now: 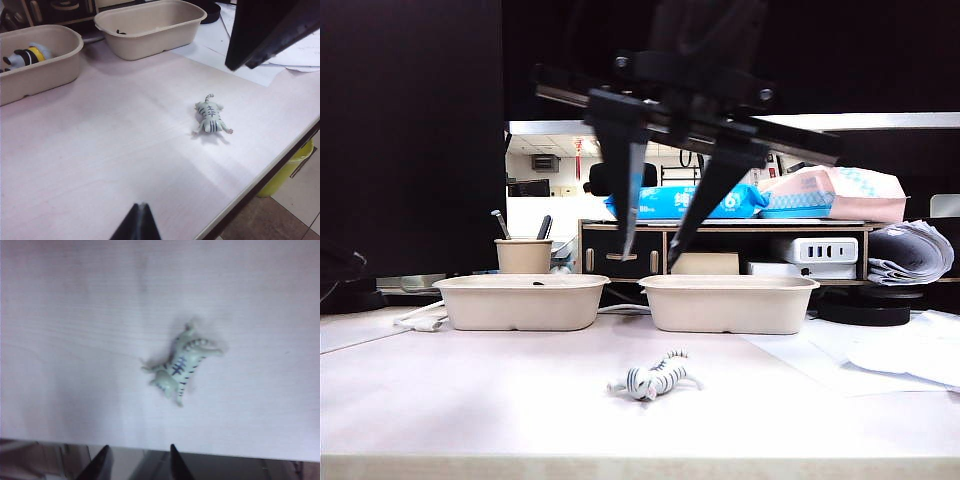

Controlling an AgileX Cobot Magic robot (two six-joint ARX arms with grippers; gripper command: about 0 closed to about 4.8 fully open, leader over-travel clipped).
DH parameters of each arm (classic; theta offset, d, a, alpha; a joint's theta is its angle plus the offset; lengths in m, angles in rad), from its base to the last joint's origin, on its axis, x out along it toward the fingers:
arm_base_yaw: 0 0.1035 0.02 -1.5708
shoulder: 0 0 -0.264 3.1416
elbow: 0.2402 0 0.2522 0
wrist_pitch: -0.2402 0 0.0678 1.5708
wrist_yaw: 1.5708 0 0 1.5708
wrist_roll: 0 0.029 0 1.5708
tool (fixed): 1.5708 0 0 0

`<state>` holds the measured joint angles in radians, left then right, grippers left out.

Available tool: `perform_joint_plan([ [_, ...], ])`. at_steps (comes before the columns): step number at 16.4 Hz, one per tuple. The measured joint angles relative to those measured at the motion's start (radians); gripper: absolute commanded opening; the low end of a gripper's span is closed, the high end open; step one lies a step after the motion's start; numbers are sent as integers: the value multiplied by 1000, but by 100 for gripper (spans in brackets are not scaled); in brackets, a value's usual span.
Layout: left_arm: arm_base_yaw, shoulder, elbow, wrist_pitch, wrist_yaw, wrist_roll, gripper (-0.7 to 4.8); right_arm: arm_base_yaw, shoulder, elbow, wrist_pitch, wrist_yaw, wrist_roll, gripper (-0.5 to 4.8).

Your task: Put the dolls with similar sizes into the same paper box, while dolls with different sizes go into separate paper boxes.

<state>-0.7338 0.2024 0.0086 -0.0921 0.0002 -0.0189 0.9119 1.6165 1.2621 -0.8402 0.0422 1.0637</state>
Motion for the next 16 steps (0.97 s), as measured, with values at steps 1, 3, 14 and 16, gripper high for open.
perform_joint_plan([
  [1, 0, 0, 0, 0, 0, 0, -5, 0, 8, 0, 3, 5, 17, 236],
  [3, -39, 0, 0, 0, -5, 0, -5, -2, 45, 0, 4, 21, 65, 243],
  [14, -184, 0, 0, 0, -1, 0, -5, -11, 173, 0, 55, 68, 187, 242],
  [16, -184, 0, 0, 0, -1, 0, -5, -31, 177, 0, 56, 76, 194, 240],
])
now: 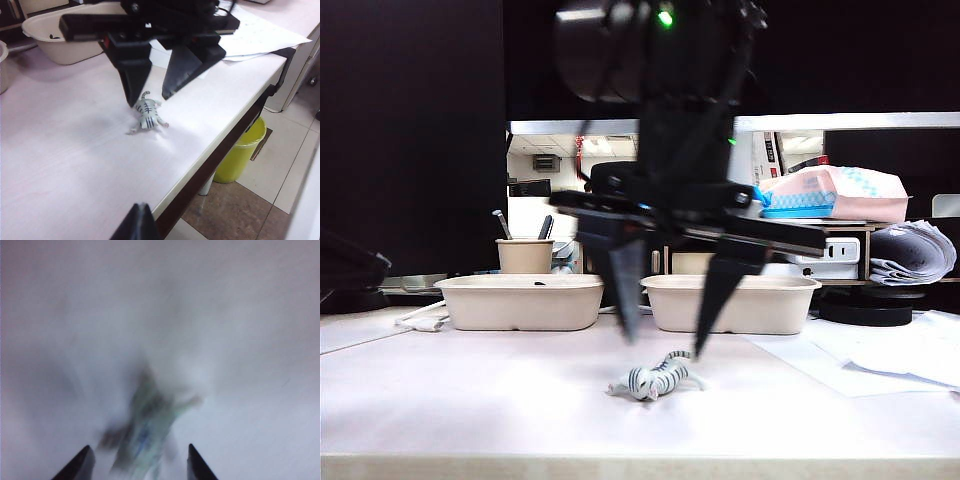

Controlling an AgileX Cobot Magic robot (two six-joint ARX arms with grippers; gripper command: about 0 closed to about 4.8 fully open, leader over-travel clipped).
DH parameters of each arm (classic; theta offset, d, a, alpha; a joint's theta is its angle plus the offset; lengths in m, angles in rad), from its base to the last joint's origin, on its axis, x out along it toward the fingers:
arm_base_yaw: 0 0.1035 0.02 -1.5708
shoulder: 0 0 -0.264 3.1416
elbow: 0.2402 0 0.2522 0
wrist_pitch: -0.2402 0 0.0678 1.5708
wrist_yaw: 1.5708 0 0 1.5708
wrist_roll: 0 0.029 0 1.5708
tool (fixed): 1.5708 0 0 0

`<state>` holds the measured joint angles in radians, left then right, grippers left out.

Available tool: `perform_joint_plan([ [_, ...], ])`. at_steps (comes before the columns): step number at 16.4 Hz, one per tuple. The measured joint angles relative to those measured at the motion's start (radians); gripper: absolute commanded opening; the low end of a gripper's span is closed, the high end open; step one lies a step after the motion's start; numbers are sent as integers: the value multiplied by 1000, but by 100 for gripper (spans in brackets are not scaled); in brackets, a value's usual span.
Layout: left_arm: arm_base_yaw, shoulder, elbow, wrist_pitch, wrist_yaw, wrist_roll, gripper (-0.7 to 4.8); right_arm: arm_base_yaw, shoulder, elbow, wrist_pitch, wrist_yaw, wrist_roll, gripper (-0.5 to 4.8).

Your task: Put the dolls with similar sizes into the same paper box, while dolls with different sizes go into separate paper boxes.

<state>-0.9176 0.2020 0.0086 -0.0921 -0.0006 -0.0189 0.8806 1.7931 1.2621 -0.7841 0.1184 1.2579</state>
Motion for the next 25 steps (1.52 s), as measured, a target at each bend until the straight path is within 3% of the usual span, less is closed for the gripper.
perform_joint_plan([
  [6, 0, 0, 0, 0, 0, 0, -5, -39, 2, 0, 0, 32, 19, 237],
  [14, 0, -2, 0, 0, 0, 0, -5, -16, 71, 1, 61, -52, 55, 197],
  [15, 0, -2, 0, 0, 0, 0, -5, -16, 71, 2, 63, -52, 57, 182],
  [16, 0, -2, 0, 0, 0, 0, -5, -16, 71, 2, 64, -52, 59, 120],
  [19, 0, -2, 0, 0, 0, 0, -5, -16, 73, 2, 62, -51, 59, 88],
  [21, 0, -2, 0, 0, 0, 0, -5, -16, 74, 3, 62, -52, 59, 8],
  [25, 0, -2, 0, 0, 0, 0, -5, -16, 74, 4, 72, -51, 59, 8],
])
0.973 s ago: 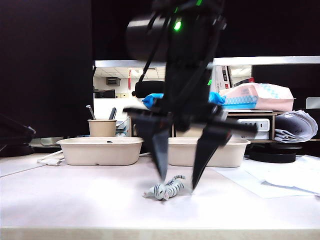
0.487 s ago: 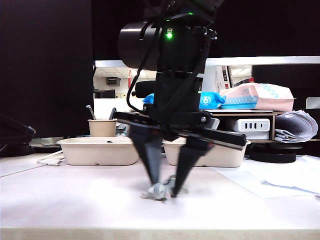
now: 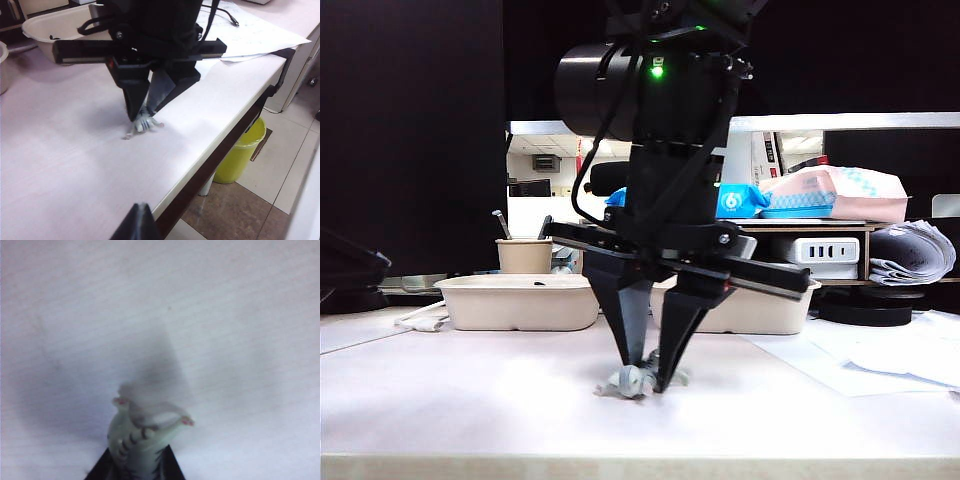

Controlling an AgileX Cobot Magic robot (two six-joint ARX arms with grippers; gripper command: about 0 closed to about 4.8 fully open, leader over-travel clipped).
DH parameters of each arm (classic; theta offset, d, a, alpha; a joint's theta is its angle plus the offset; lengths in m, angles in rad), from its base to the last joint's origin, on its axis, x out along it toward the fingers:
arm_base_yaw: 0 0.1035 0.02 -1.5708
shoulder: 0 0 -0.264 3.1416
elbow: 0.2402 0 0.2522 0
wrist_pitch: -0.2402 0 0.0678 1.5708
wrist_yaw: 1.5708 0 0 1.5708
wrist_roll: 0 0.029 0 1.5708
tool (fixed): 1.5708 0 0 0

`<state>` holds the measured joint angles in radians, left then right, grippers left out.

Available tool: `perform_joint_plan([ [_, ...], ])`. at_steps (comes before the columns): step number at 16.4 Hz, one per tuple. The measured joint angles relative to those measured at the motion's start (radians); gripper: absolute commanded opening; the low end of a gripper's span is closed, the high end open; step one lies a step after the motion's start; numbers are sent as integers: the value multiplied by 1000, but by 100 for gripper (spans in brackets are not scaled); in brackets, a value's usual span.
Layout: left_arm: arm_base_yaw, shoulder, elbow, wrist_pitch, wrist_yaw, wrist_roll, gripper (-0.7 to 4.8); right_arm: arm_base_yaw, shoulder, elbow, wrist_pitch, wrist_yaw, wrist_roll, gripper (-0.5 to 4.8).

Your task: Put the dolls with similar sizes into the same paper box, while dolls with different sizes go into separate paper boxes.

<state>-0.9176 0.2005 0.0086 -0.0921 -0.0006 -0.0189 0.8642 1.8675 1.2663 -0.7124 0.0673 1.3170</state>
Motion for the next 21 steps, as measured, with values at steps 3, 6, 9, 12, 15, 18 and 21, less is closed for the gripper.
perform_joint_plan([
  [3, 1, -43, 0, -1, 0, 0, -5, -26, -9, -2, 81, 0, 0, 8],
  [6, 2, -125, 0, 3, 0, 0, -5, -66, -49, 57, 79, 48, -38, 9],
  [9, 70, -176, 0, 3, 7, 0, -5, -132, -63, 176, 83, 124, -164, 9],
  [12, 233, -197, 0, 6, 6, 0, -5, -206, -65, 235, 95, 178, -289, 9],
  [15, 264, -197, 0, 5, 0, 0, -5, -294, -56, 232, 92, 195, -359, 13],
  [18, 263, -197, 0, 6, 0, 0, -5, -373, -29, 232, 98, 204, -419, 95],
  [21, 263, -197, 0, 6, 0, 0, -5, -408, 10, 232, 134, 167, -436, 188],
])
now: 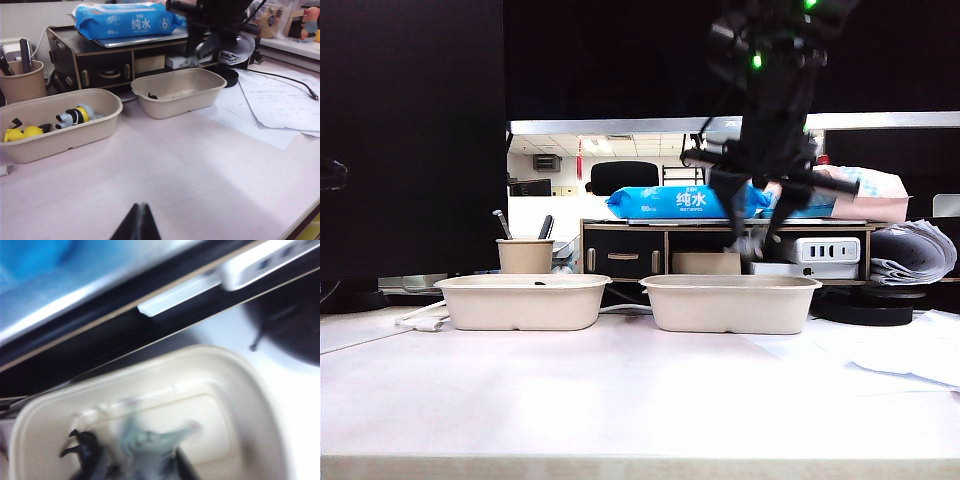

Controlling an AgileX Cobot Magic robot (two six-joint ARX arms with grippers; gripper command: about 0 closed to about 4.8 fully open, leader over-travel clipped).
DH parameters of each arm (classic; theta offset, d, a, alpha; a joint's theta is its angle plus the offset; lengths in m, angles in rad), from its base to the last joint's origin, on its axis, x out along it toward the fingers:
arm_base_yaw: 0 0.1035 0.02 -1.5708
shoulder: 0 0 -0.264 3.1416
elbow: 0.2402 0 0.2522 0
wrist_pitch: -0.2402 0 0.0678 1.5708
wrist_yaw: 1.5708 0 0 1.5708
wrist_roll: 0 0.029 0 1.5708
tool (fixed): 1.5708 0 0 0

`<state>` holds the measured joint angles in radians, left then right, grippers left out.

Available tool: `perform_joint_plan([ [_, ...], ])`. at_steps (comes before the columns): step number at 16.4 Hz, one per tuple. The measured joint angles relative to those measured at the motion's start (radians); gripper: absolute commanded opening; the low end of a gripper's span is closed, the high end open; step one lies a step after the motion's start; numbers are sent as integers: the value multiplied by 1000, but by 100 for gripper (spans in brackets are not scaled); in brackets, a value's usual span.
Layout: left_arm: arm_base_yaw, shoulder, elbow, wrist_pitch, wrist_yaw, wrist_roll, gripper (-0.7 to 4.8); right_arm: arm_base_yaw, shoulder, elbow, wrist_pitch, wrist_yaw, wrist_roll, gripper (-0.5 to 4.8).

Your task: Put the dolls with similar sizes into the same paper box, while dolls with different sizes go into separate paper boxes.

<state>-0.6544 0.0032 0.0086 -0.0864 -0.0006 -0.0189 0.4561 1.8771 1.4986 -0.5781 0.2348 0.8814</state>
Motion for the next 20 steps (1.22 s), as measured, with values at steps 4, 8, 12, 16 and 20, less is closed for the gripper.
perform_joint_plan([
  [4, 9, 0, 0, 0, 2, 0, -5, -5, 11, 0, 66, -55, -21, 44],
  [8, 284, 0, 0, 0, 31, 0, -5, -4, -117, 0, 57, -106, -214, -6],
  [12, 551, 0, 0, 0, 14, 0, -5, 96, -480, -160, 108, -52, -602, -6],
  [16, 674, 0, 0, 0, 17, 0, -5, 113, -840, -409, 286, -76, -619, -6],
  [20, 674, 0, 0, 0, 18, 0, -5, 112, -1138, -587, 245, -73, -624, -5],
])
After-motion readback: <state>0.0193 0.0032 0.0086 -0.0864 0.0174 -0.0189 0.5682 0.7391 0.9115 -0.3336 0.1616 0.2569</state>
